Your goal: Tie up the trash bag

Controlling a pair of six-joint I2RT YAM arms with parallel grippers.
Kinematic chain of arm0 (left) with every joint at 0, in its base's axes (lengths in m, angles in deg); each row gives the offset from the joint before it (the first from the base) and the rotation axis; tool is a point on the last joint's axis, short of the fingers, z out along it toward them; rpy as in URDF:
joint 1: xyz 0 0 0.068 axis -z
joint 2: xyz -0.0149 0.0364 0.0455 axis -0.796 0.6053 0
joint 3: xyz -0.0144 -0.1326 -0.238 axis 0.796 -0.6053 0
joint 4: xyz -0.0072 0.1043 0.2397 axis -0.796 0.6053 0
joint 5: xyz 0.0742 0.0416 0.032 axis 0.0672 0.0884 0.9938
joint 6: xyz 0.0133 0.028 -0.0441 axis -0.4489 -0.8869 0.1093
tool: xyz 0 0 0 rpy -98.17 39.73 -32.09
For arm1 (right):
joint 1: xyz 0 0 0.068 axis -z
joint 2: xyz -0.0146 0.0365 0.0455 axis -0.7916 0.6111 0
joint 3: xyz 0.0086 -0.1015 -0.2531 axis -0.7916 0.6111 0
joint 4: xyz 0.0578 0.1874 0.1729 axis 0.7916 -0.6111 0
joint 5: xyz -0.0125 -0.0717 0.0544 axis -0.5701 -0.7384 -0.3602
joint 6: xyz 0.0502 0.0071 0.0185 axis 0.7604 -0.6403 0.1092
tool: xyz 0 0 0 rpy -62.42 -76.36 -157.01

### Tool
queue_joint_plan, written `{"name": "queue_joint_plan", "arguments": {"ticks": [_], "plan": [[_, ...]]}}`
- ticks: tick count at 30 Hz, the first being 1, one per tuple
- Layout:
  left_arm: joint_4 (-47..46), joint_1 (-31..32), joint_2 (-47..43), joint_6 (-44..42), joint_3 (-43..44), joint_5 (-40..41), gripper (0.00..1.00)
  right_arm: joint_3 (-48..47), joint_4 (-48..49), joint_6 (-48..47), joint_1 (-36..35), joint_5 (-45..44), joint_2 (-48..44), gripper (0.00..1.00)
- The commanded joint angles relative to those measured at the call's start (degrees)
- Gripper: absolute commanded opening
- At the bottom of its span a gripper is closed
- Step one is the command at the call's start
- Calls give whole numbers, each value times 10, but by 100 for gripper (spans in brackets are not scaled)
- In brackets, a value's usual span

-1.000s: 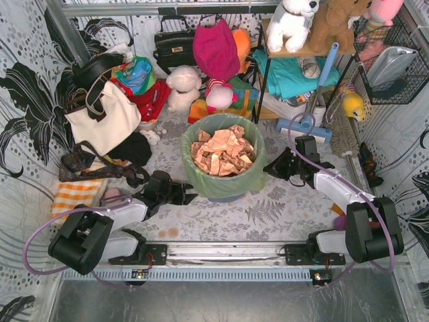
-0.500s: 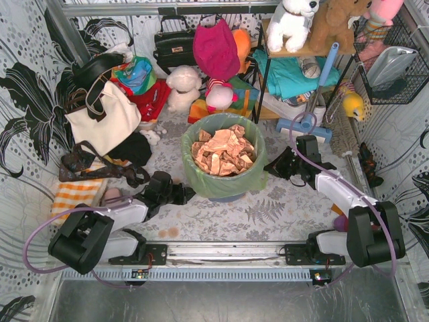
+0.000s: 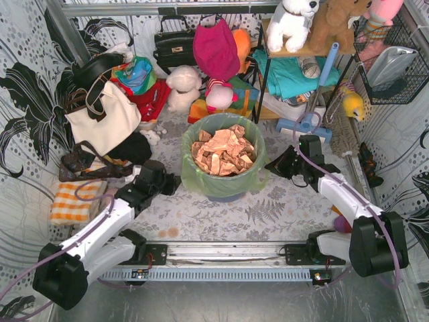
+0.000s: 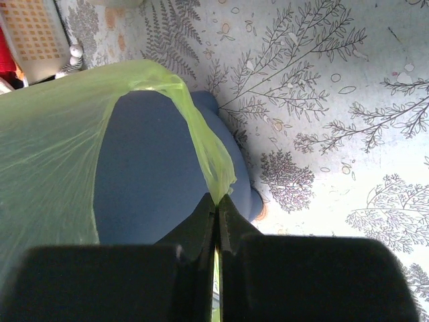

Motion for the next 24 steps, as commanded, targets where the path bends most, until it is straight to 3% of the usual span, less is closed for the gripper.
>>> {"name": "queue_joint_plan", "arguments": {"ticks": [1,5,10,16,24], "plan": [[140,3,-30,-115,55,105,0,-21,-21,0,3,-12,-36,0],[148,3,-60,-201,83,117,0,-26,-38,2,2,-18,-73,0],[116,3,-102,-293,98,65,0,-46,-63,2,3,-20,-113,0],[87,5,-177,-319,79,53,0,-73,-80,-1,3,-21,-141,0],[17,4,-113,-247,7,-35,52,-57,-69,3,2,-18,-141,0]]}}
